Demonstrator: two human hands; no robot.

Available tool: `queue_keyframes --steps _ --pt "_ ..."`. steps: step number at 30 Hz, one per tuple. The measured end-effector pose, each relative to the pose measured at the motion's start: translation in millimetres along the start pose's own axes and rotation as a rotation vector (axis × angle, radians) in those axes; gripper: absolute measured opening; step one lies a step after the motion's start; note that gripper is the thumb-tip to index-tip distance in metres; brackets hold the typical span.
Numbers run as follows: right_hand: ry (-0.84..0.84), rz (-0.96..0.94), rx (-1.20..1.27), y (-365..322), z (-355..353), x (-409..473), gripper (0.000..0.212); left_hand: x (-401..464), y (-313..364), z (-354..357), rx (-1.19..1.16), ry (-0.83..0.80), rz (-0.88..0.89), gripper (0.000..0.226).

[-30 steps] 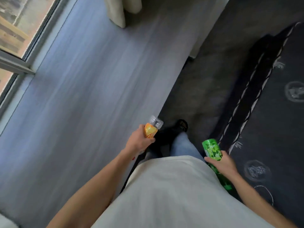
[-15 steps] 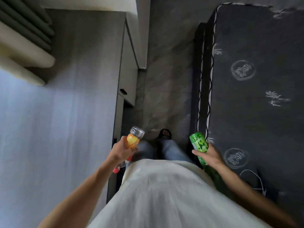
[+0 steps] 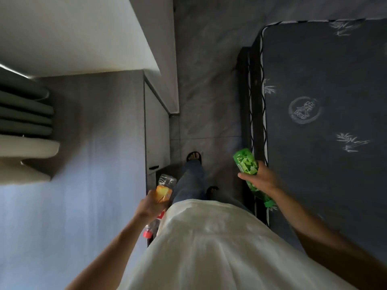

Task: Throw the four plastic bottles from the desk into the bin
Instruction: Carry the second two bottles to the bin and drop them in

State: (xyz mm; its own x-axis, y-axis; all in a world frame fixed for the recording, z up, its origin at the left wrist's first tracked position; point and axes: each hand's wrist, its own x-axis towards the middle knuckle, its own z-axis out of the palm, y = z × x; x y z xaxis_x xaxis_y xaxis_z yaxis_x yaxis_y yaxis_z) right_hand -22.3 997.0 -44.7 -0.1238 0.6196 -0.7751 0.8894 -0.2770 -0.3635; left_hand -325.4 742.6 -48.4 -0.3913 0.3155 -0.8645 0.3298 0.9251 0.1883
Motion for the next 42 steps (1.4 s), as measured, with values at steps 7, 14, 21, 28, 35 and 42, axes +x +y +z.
queue_keyframes --steps 7,14,21,28,35,42 --pt "0.007 0.18 0.14 -11 -27 17 0.082 75 143 -93 -0.085 -0.036 0.169 0.061" --pt "0.047 0.306 0.173 -20 -70 45 0.067 129 280 -148 -0.124 0.014 0.237 0.059" --pt "-0.015 0.297 0.191 -69 -151 132 0.055 162 349 -172 -0.024 0.009 0.16 0.054" --pt "-0.037 0.135 0.091 -161 -233 239 0.073 169 367 -192 -0.029 0.031 0.0 0.047" --pt "0.056 -0.008 0.003 -261 -291 336 0.084 193 381 -217 -0.008 0.008 -0.115 0.048" --pt "0.043 0.054 0.032 -306 -321 389 0.084 248 445 -277 -0.007 -0.038 -0.089 0.064"
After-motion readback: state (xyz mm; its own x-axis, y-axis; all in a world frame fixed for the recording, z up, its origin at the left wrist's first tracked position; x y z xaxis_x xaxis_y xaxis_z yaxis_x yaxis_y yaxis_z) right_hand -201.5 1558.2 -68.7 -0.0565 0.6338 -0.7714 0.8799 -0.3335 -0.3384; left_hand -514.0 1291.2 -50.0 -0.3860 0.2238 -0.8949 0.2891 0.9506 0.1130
